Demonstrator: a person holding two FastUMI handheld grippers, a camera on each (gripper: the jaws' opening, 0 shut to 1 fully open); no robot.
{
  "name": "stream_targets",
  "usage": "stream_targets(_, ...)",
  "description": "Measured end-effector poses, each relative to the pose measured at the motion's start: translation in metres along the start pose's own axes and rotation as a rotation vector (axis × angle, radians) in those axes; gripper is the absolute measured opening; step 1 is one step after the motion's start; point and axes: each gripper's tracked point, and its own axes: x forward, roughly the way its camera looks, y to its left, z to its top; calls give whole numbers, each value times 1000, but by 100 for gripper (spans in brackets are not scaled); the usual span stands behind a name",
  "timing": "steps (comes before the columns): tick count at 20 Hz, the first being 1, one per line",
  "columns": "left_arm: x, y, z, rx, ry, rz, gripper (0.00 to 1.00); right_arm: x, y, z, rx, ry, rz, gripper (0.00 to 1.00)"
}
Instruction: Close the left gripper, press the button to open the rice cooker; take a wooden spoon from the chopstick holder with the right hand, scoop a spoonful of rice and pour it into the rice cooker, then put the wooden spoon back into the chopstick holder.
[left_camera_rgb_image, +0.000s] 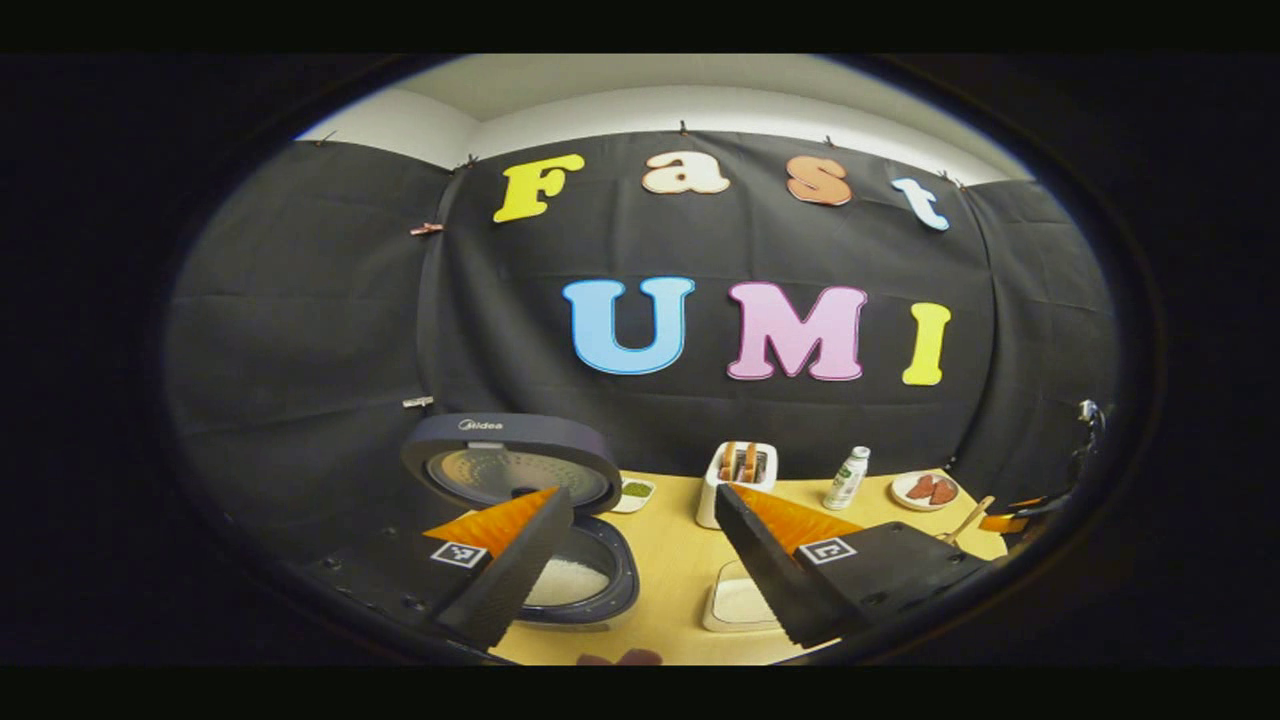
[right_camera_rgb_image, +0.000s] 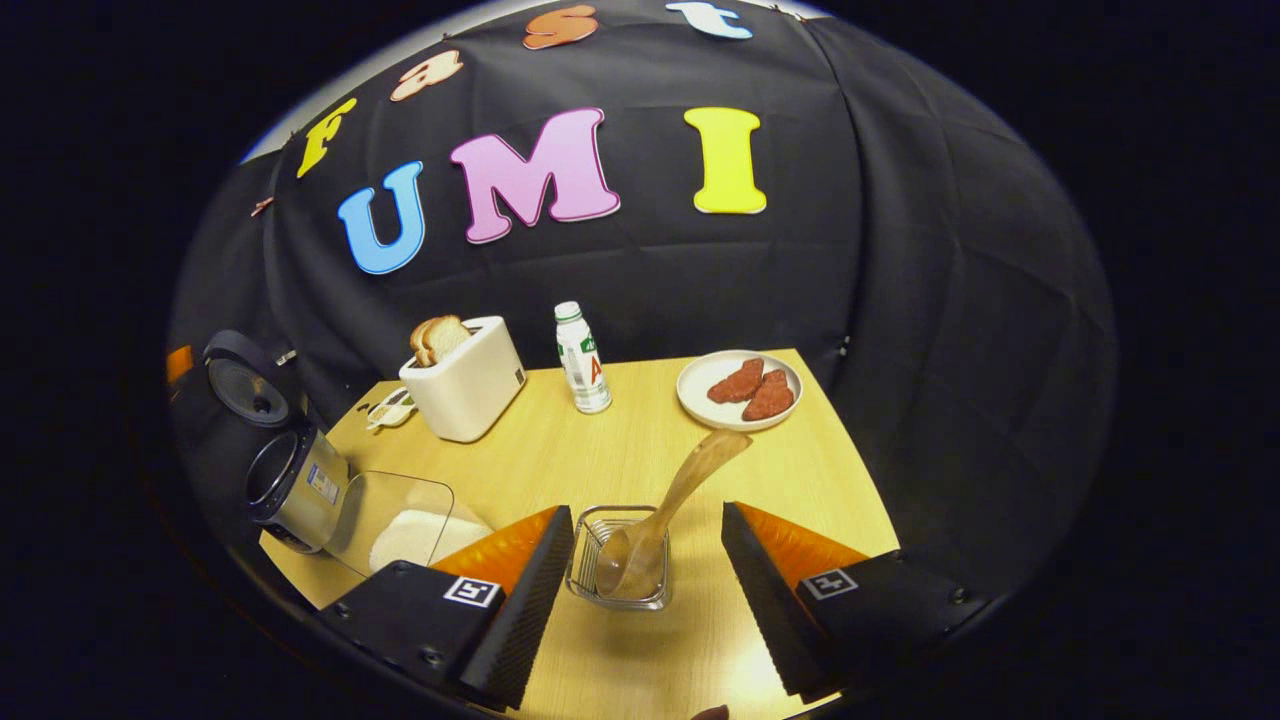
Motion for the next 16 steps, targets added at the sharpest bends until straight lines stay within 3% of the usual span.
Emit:
stream_targets(4, -1, -14, -11, -18, 39, 26, 97, 36, -10, -21, 36, 71, 28, 81)
stream_targets(7, -7, -19, -20, -13, 67, 50, 97, 51, -13, -24, 61, 82, 58, 80)
stream_targets(8, -8, -20, -22, -6, 75, 58, 97, 59, -17, -23, 62, 82, 41, 68)
stream_targets(11, -15, -23, -22, 16, 88, 77, 97, 75, -11, -24, 107, 89, 81, 47)
stream_targets(12, -17, -24, -20, 25, 87, 82, 97, 74, -10, -23, 117, 91, 84, 25)
stream_targets(13, -19, -24, -19, 36, 87, 88, 98, 75, -10, -22, 122, 90, 89, 20)
stream_targets(14, -21, -24, -18, 45, 87, 93, 97, 75, -11, -23, 117, 90, 86, 26)
stream_targets(16, -24, -24, -15, 56, 85, 102, 97, 76, -9, -22, 112, 76, 87, 25)
